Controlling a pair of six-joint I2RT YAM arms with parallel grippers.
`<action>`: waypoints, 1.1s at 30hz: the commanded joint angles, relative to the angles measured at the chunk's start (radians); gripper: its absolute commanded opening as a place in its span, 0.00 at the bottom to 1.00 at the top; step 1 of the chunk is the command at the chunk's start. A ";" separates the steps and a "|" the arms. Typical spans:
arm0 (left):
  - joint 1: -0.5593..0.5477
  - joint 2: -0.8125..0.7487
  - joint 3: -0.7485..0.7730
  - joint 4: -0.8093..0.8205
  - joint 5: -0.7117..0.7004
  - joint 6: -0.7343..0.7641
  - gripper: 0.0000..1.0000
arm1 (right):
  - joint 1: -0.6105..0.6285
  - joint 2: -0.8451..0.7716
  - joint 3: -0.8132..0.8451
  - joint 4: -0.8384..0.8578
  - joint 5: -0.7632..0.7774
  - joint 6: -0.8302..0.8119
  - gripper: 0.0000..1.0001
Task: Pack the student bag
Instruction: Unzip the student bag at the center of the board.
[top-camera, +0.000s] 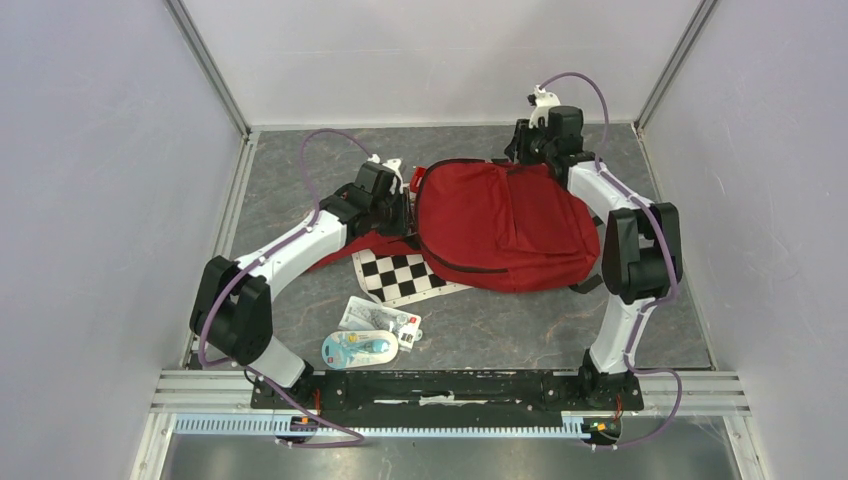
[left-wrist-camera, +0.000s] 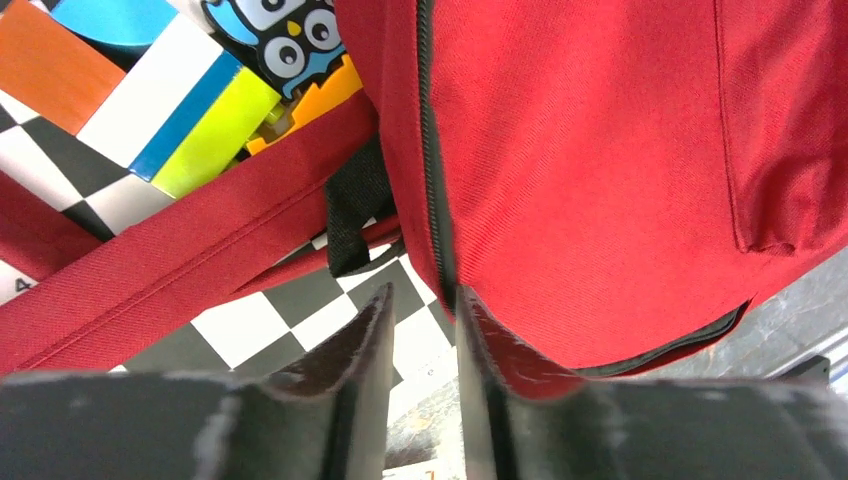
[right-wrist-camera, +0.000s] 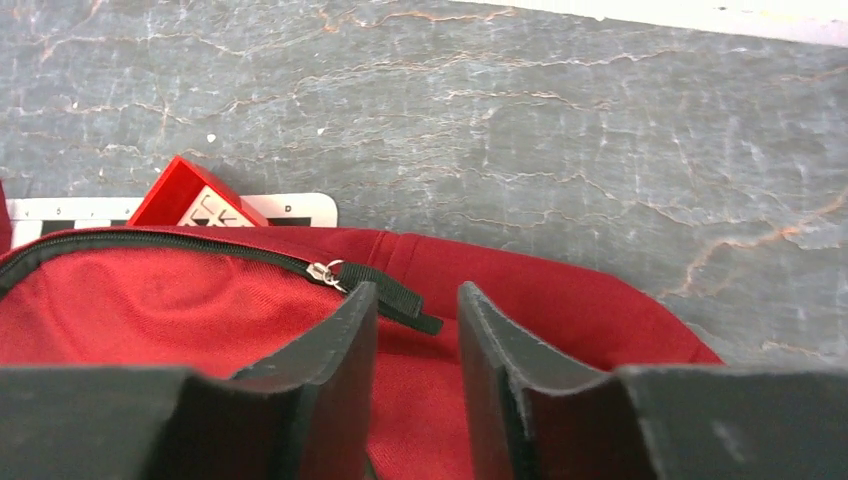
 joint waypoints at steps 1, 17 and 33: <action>0.004 -0.034 0.091 -0.047 -0.049 0.068 0.52 | -0.002 -0.129 0.023 -0.039 0.083 -0.051 0.50; -0.092 0.100 0.392 -0.005 -0.014 -0.054 0.99 | 0.000 -0.342 -0.235 -0.380 0.026 -0.134 0.56; -0.150 0.356 0.515 0.092 0.124 -0.222 0.99 | 0.121 -0.323 -0.244 -0.314 -0.086 -0.046 0.57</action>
